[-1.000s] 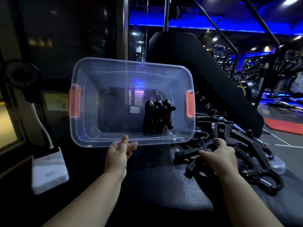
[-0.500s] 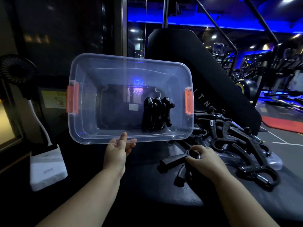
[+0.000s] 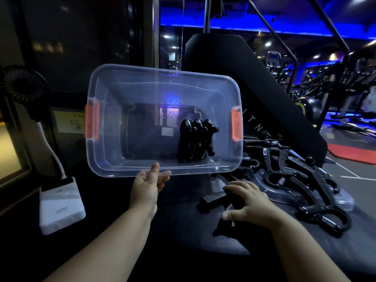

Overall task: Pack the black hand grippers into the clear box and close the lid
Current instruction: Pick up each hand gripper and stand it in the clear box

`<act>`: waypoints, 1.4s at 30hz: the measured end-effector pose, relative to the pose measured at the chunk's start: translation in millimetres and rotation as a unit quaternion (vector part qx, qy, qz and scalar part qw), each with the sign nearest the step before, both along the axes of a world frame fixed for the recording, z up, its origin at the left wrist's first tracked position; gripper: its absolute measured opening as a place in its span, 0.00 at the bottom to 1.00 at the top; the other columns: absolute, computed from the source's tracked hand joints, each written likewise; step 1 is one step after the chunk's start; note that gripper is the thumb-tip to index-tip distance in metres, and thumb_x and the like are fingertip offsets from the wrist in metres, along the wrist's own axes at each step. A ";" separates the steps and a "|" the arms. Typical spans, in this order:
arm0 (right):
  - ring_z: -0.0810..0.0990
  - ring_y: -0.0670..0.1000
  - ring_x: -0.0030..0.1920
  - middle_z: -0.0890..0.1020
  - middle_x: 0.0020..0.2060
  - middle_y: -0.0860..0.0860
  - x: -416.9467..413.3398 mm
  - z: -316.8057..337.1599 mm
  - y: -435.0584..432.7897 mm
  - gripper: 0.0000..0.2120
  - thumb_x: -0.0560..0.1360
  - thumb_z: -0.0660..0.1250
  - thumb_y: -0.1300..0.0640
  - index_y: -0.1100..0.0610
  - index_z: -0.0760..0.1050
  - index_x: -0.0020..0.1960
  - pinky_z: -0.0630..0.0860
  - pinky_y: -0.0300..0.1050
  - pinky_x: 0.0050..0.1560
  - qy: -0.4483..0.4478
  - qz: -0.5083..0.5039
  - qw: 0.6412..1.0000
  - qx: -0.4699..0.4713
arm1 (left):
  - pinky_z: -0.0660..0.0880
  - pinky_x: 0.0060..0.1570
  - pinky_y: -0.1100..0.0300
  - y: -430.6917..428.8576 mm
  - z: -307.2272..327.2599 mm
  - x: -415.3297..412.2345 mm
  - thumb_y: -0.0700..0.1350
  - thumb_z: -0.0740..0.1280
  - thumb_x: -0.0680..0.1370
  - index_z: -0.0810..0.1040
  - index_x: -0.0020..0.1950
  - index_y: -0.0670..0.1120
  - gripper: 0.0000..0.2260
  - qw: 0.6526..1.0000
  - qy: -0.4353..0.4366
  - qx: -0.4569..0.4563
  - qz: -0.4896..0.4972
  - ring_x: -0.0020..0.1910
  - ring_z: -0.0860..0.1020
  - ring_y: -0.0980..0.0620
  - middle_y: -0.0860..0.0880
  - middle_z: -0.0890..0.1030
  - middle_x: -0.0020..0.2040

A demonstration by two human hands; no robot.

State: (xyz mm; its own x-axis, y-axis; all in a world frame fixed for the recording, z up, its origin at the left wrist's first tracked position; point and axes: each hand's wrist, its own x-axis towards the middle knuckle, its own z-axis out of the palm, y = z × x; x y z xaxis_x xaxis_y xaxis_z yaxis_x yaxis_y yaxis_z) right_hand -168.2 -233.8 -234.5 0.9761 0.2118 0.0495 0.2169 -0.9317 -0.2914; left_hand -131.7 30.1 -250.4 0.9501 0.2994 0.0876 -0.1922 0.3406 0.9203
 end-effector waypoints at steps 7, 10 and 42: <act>0.44 0.41 0.75 0.57 0.74 0.37 -0.7 2.9 -0.4 0.67 0.41 0.54 0.13 0.42 0.56 0.76 0.50 0.61 0.74 0.046 0.034 0.998 -0.017 | 0.72 0.43 0.61 -1.7 1.7 -0.4 0.52 0.62 0.79 0.72 0.45 0.47 0.09 1.000 -0.003 -0.007 0.003 0.38 0.80 0.56 0.52 0.85 0.35; 0.43 0.43 0.76 0.55 0.75 0.40 -2.0 5.5 3.9 0.69 0.40 0.54 0.14 0.43 0.53 0.77 0.49 0.60 0.74 0.057 0.036 0.997 -0.029 | 0.72 0.43 0.61 -1.5 2.7 -1.4 0.52 0.62 0.79 0.71 0.44 0.47 0.09 1.000 -0.004 -0.008 0.004 0.38 0.80 0.55 0.51 0.84 0.35; 0.79 0.55 0.34 0.81 0.33 0.49 -9.4 29.1 27.8 0.23 0.71 0.53 0.38 0.53 0.77 0.52 0.67 0.44 0.32 -0.302 0.007 0.953 0.030 | 0.72 0.41 0.63 -0.8 2.9 -1.8 0.52 0.61 0.79 0.73 0.47 0.43 0.12 1.000 -0.008 -0.004 -0.005 0.36 0.80 0.58 0.52 0.84 0.35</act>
State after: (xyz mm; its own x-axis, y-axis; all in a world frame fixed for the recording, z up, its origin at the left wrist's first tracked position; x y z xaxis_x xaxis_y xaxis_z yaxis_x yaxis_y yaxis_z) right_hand -177.5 -206.0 -205.5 0.7627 0.2026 0.6142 0.3737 -0.9132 -0.1627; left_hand -133.5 29.4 -247.5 0.9513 0.2914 0.1005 -0.2037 0.3495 0.9145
